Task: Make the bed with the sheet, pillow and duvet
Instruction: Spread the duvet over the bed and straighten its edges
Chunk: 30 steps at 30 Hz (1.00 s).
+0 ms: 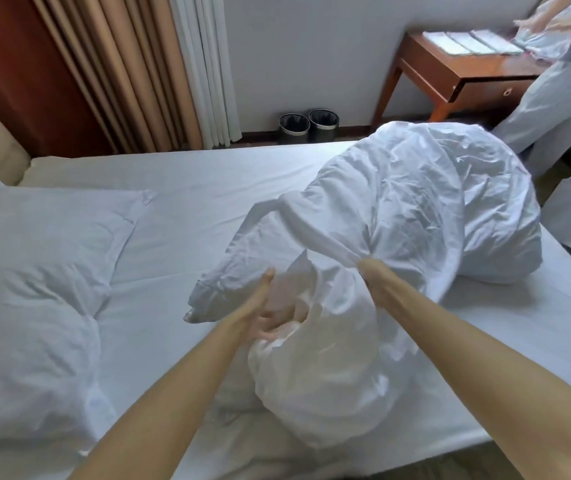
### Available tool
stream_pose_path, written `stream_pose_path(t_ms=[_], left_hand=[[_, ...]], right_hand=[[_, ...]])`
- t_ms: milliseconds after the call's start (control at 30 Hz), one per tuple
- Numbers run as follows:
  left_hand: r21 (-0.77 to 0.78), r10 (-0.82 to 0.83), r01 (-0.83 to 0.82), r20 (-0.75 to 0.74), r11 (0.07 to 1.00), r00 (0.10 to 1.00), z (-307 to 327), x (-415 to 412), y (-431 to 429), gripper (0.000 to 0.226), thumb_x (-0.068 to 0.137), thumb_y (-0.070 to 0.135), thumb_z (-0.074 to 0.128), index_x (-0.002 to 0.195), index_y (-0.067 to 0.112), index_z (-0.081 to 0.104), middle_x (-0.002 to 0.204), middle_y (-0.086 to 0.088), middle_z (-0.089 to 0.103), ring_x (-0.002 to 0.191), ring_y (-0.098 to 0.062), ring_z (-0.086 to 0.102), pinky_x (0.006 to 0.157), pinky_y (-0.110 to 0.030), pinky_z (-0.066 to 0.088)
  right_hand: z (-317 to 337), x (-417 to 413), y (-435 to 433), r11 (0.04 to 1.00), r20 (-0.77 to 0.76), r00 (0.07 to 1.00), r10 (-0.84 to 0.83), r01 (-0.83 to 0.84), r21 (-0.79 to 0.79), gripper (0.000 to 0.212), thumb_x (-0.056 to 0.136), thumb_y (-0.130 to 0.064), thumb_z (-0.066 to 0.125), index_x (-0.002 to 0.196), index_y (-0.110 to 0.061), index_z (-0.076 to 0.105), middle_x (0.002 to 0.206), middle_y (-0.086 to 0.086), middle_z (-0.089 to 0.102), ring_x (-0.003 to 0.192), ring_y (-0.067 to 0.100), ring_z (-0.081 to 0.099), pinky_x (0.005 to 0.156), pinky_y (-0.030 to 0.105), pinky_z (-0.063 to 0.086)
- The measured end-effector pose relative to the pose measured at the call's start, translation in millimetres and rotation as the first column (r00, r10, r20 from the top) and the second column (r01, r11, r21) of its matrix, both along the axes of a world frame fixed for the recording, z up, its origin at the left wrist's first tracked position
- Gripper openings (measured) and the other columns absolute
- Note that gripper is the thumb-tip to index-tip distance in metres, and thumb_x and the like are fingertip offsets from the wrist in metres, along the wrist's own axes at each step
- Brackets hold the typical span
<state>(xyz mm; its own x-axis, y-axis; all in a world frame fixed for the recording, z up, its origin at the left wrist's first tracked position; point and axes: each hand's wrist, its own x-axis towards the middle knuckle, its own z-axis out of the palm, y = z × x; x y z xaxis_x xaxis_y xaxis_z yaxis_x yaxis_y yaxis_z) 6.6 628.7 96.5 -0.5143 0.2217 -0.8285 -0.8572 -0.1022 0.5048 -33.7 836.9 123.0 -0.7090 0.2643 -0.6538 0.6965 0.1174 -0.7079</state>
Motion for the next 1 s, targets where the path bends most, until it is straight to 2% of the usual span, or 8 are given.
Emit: stream_pose_path(t_ms=[133,267,367,467,567,700,833,1000], left_hand=[[0.076,0.39,-0.427,0.291,0.901,0.874,-0.4,-23.7,32.1,0.078,0.055,0.062,0.079,0.103,0.005,0.058,0.103,-0.019,0.064,0.089,-0.036,0.064,0.078,-0.051,0.053],[-0.114,0.412,-0.402,0.08,0.908,0.908,24.0,-27.0,69.3,0.023,0.087,0.014,0.051,0.067,0.002,0.051,0.05,-0.012,0.056,0.05,-0.027,0.053,0.042,-0.022,0.045],[-0.386,0.316,-0.383,-0.225,0.839,0.922,28.8,-38.0,75.5,0.024,0.086,-0.003,0.043,0.106,-0.005,0.057,0.083,-0.016,0.06,0.072,-0.029,0.057,0.056,-0.024,0.051],[-0.71,-0.097,-0.29,-0.449,0.642,0.888,37.0,-44.4,67.0,0.041,0.088,-0.001,0.042,0.128,-0.003,0.049,0.125,-0.017,0.057,0.116,-0.034,0.053,0.093,-0.032,0.044],[-0.789,-0.385,-0.318,-0.554,0.527,0.738,61.9,-47.4,59.3,0.034,0.087,-0.004,0.039,0.114,0.001,0.058,0.113,-0.015,0.061,0.106,-0.032,0.054,0.078,-0.027,0.038],[-0.669,-0.304,-0.479,-0.711,0.568,0.634,95.1,-59.6,26.6,0.033,0.082,-0.01,0.037,0.099,0.007,0.058,0.099,-0.012,0.06,0.088,-0.022,0.05,0.072,-0.024,0.034],[-0.658,-0.256,-0.564,-0.734,0.5,0.629,105.3,-70.4,-10.9,0.036,0.085,-0.007,0.038,0.113,0.0,0.06,0.111,-0.016,0.063,0.104,-0.032,0.056,0.075,-0.025,0.037],[-0.617,-0.226,-0.624,-0.774,0.48,0.592,120.0,-95.9,-78.6,0.037,0.087,-0.007,0.038,0.119,-0.001,0.056,0.118,-0.019,0.061,0.111,-0.036,0.054,0.087,-0.034,0.044]], right_hand=[[35.4,18.5,20.2,0.941,-0.156,0.985,0.071,-0.118,-0.318,0.031,0.1,0.0,0.027,0.109,-0.014,0.053,0.07,0.004,0.062,0.048,0.012,0.064,0.042,0.018,0.049],[38.7,16.4,48.8,0.892,-0.135,0.983,0.126,-0.172,-0.418,0.029,0.101,-0.007,0.031,0.101,-0.006,0.06,0.065,0.005,0.067,0.055,0.017,0.065,0.045,0.019,0.051],[27.8,8.8,51.8,0.962,-0.048,0.993,0.105,-0.113,-0.248,0.026,0.098,-0.002,0.035,0.108,-0.007,0.059,0.075,0.008,0.057,0.065,0.024,0.055,0.054,0.028,0.049],[9.2,-3.5,46.5,0.982,-0.011,0.994,0.109,-0.11,-0.15,0.043,0.082,0.007,0.032,0.114,-0.007,0.058,0.064,0.004,0.039,0.055,0.021,0.037,0.054,0.028,0.031],[11.0,-7.6,27.9,0.981,0.05,0.982,0.185,-0.181,-0.071,0.03,0.078,0.011,0.029,0.08,-0.004,0.055,0.06,0.005,0.032,0.05,0.018,0.031,0.047,0.023,0.026],[13.6,-12.7,-16.4,0.983,0.015,0.984,0.179,-0.179,-0.037,0.027,0.082,0.015,0.03,0.064,-0.002,0.042,0.06,0.008,0.037,0.051,0.02,0.035,0.042,0.02,0.029],[18.1,-26.2,-67.8,0.983,-0.063,0.985,0.16,-0.165,-0.079,0.018,0.094,0.002,0.036,0.089,-0.002,0.052,0.069,0.006,0.048,0.057,0.017,0.043,0.047,0.026,0.041],[35.7,-50.4,-143.1,0.981,-0.172,0.971,0.165,-0.179,-0.072,0.028,0.093,0.002,0.035,0.111,0.003,0.058,0.09,0.011,0.057,0.081,0.024,0.054,0.073,0.031,0.042]])
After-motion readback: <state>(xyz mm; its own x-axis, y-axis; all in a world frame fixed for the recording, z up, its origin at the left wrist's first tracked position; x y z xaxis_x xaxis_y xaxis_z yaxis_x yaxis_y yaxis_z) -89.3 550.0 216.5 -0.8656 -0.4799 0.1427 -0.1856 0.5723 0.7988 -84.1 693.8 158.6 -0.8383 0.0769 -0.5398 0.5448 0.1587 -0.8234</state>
